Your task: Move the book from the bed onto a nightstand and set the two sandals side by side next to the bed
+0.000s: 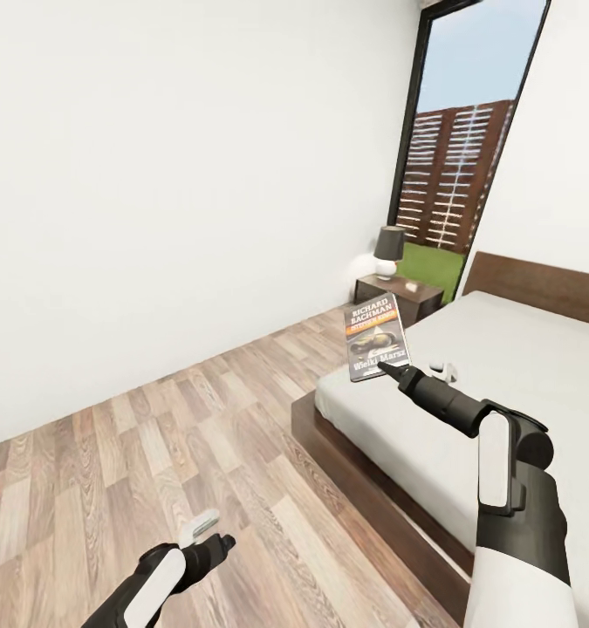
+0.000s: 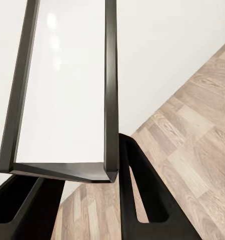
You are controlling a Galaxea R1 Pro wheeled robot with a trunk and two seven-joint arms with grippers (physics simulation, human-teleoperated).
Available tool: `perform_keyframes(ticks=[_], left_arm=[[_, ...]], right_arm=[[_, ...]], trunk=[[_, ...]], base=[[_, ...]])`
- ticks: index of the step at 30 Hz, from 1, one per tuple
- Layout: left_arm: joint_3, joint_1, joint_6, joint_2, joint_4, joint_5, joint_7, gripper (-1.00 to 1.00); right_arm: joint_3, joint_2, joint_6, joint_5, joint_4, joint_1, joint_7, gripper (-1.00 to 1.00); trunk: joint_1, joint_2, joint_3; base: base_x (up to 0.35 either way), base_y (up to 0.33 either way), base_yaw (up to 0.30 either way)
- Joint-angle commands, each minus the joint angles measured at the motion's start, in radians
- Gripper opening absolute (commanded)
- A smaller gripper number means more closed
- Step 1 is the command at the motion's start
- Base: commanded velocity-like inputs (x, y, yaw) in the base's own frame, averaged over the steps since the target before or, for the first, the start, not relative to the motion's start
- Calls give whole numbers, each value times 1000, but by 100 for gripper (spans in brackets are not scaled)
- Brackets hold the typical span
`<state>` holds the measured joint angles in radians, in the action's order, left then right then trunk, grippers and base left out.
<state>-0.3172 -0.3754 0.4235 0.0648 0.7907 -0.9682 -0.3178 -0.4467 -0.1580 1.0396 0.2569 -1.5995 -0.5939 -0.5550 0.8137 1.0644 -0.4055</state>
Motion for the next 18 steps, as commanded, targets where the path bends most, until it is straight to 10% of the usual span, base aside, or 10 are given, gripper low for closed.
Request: perform_keyframes(ticks=[1, 18], left_arm=[[-5, 0, 0, 2, 2, -10, -9, 100], [-5, 0, 0, 2, 2, -10, -10, 100]], right_arm=[[-3, -2, 8, 4, 0, -2, -9, -100], [-3, -1, 8, 4, 0, -1, -10, -100]], trunk=[[1, 1, -1], [1, 1, -1]], base=[[259, 225, -267], [258, 227, -267]])
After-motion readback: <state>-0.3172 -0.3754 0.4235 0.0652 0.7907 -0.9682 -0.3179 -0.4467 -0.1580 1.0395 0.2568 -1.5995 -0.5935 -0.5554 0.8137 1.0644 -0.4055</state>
